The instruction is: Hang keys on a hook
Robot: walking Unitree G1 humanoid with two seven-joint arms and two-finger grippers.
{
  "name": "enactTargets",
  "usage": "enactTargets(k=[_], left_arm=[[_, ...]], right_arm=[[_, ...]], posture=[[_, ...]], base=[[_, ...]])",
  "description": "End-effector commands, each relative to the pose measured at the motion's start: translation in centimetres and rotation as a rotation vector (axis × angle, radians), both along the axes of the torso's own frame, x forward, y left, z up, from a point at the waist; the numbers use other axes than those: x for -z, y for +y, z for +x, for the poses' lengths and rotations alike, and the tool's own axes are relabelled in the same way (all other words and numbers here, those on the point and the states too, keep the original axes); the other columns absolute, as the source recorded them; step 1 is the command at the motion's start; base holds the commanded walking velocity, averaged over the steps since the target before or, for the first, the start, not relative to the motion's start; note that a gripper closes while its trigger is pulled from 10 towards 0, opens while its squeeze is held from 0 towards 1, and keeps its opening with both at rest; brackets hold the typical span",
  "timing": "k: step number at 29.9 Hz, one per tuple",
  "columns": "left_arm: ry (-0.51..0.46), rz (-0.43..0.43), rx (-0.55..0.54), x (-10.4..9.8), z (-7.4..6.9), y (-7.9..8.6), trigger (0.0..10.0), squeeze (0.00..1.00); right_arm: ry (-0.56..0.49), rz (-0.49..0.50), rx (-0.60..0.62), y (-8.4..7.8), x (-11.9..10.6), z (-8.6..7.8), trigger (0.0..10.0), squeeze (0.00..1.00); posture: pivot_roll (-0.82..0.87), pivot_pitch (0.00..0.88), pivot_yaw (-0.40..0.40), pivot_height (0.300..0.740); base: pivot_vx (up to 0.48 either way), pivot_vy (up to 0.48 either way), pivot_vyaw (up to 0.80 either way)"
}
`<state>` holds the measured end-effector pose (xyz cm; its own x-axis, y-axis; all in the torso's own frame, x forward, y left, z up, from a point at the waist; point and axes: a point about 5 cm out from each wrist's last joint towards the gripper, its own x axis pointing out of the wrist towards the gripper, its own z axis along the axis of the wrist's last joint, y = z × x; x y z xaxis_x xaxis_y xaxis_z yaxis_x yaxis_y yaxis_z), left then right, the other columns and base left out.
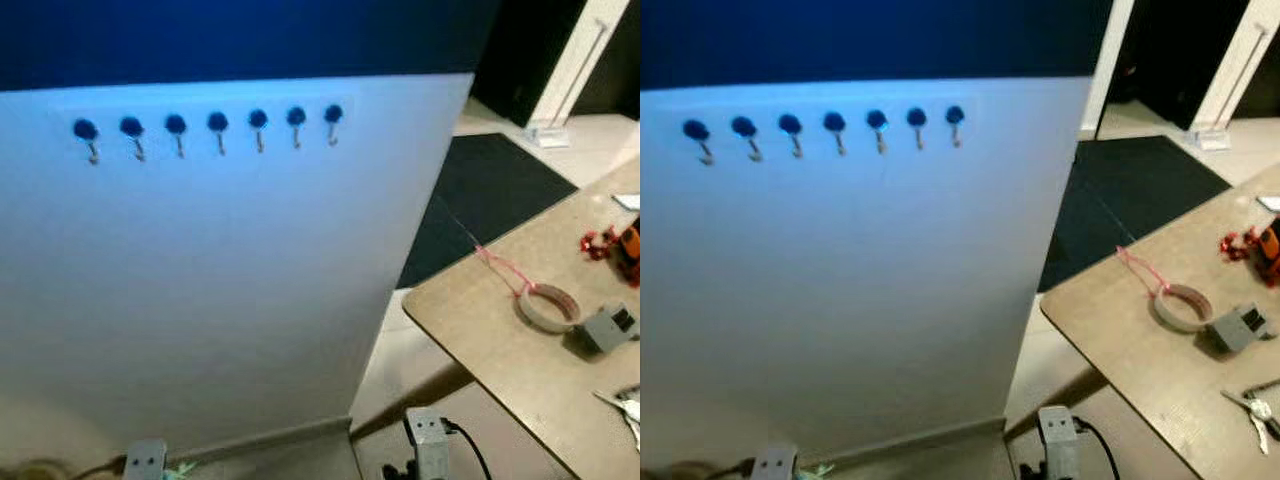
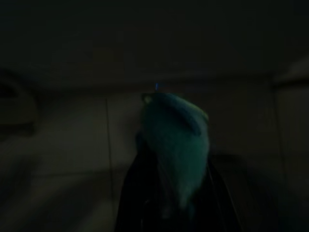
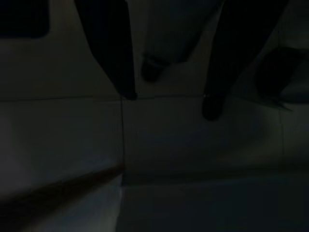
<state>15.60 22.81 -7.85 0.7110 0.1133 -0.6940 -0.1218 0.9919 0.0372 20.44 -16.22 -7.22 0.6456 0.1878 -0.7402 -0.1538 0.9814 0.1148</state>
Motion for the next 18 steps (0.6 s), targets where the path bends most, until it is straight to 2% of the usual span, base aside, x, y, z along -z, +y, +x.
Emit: enactTargets(k=[1, 14, 16, 18], left_arm=[[0.033, -0.009, 0.011, 0.48, -0.79, -0.44, 10.0, 0.00], [0.036, -0.001, 0.027, 0.45, -0.57, -0.56, 10.0, 0.00], [0.036, -0.004, 0.032, 0.46, -0.60, -0.58, 10.0, 0.00], [0.039, -0.004, 0.038, 0.48, -0.63, -0.59, 10.0, 0.00]], right_arm=[[0.033, -0.009, 0.012, -0.49, 0.51, -0.97, 10.0, 0.00], [0.033, -0.008, 0.015, -0.50, 0.55, -1.06, 10.0, 0.00], [0.026, -0.014, 0.019, -0.54, 0.53, -1.05, 10.0, 0.00], [0.027, -0.007, 0.073, -0.88, 0.54, -1.06, 10.0, 0.00]], posture=[[0.08, 0.062, -0.047, 0.740], [0.08, 0.053, -0.043, 0.740], [0.09, 0.051, -0.041, 0.740], [0.09, 0.048, -0.037, 0.740]], base=[[0.000, 0.000, 0.80], [0.000, 0.000, 0.80], [0.000, 0.000, 0.48], [0.000, 0.000, 0.00]])
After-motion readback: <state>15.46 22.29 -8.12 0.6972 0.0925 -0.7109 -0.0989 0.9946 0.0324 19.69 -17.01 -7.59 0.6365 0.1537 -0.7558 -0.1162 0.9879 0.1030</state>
